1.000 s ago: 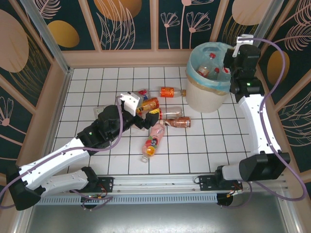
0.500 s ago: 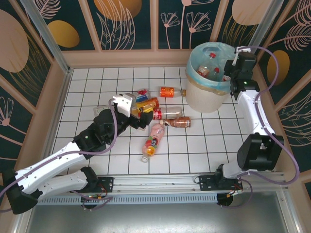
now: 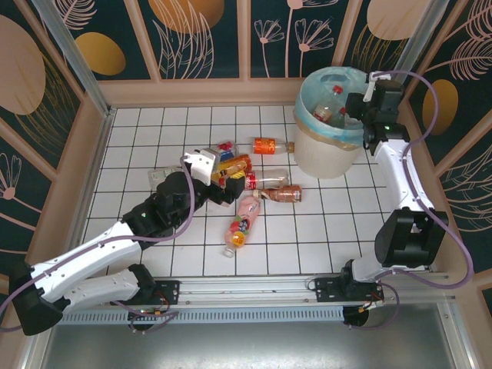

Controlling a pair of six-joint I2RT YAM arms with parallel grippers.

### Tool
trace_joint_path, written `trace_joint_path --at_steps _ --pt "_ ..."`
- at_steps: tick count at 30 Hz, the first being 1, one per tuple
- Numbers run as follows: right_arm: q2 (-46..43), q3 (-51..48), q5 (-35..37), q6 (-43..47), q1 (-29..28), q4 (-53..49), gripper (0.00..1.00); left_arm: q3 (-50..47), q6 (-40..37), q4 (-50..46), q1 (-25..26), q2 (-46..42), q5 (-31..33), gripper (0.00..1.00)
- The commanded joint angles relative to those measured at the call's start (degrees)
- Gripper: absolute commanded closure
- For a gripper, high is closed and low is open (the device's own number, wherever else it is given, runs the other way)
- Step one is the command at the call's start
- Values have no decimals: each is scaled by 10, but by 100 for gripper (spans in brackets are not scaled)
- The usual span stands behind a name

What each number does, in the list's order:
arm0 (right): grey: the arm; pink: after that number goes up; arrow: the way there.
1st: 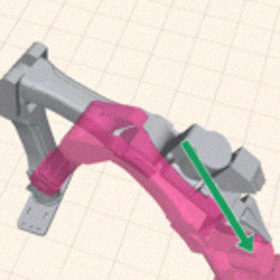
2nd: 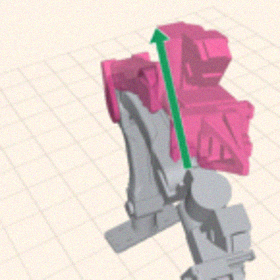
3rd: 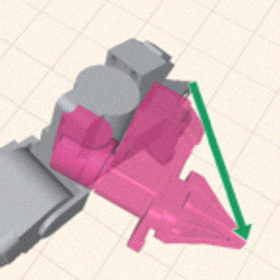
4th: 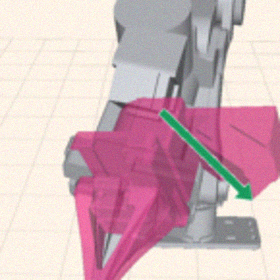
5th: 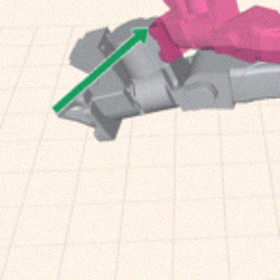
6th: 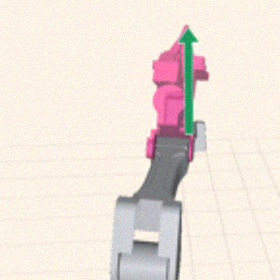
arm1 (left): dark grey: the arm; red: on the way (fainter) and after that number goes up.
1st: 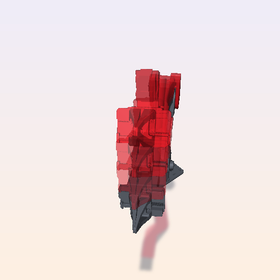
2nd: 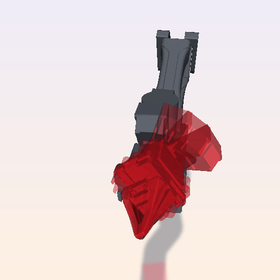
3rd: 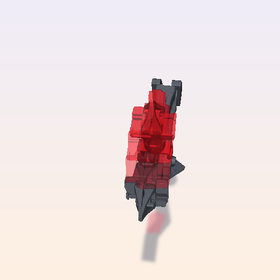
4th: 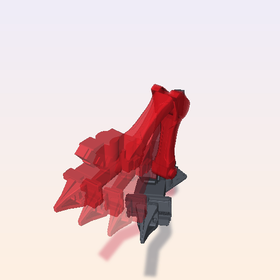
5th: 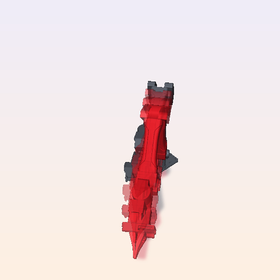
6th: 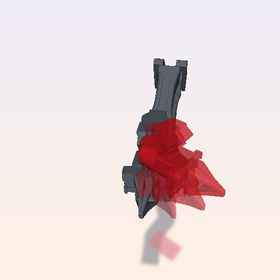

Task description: Put the plastic bottles in the bin

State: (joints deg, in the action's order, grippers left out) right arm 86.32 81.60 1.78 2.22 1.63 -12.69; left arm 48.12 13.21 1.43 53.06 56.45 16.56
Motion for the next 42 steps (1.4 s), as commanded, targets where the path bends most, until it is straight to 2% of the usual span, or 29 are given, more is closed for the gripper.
trace_joint_path --at_steps 1,9,14,18,22,24,27,31,35,38,42 --pt "-11 46 -22 -18 0 -36 44 26 7 3 3 1 -2 1" --pt "19 111 -12 -6 -1 -80 49 13 2 -5 3 -30 27 1" --pt "21 72 -28 -24 0 -77 52 -6 4 -5 2 -49 43 1" --pt "38 55 -37 -33 -1 -84 51 -24 26 -23 3 -47 87 1" --pt "47 124 -63 -65 -8 -118 51 -25 87 -99 3 -17 145 1" --pt "40 166 -53 -68 -27 -131 48 -20 126 -141 2 -1 145 1" --pt "2 172 -12 -60 -80 -123 45 -22 150 -175 2 21 98 1" --pt "-105 53 1 -34 -168 -38 42 -39 112 -185 2 45 32 1" --pt "-232 -129 -70 -44 -239 75 42 -70 87 -160 2 58 -14 2" --pt "-296 -220 -88 -53 -279 100 42 -65 95 -152 2 94 -64 3" --pt "-361 -297 -20 -47 -309 75 42 -7 140 -185 2 194 -114 5"
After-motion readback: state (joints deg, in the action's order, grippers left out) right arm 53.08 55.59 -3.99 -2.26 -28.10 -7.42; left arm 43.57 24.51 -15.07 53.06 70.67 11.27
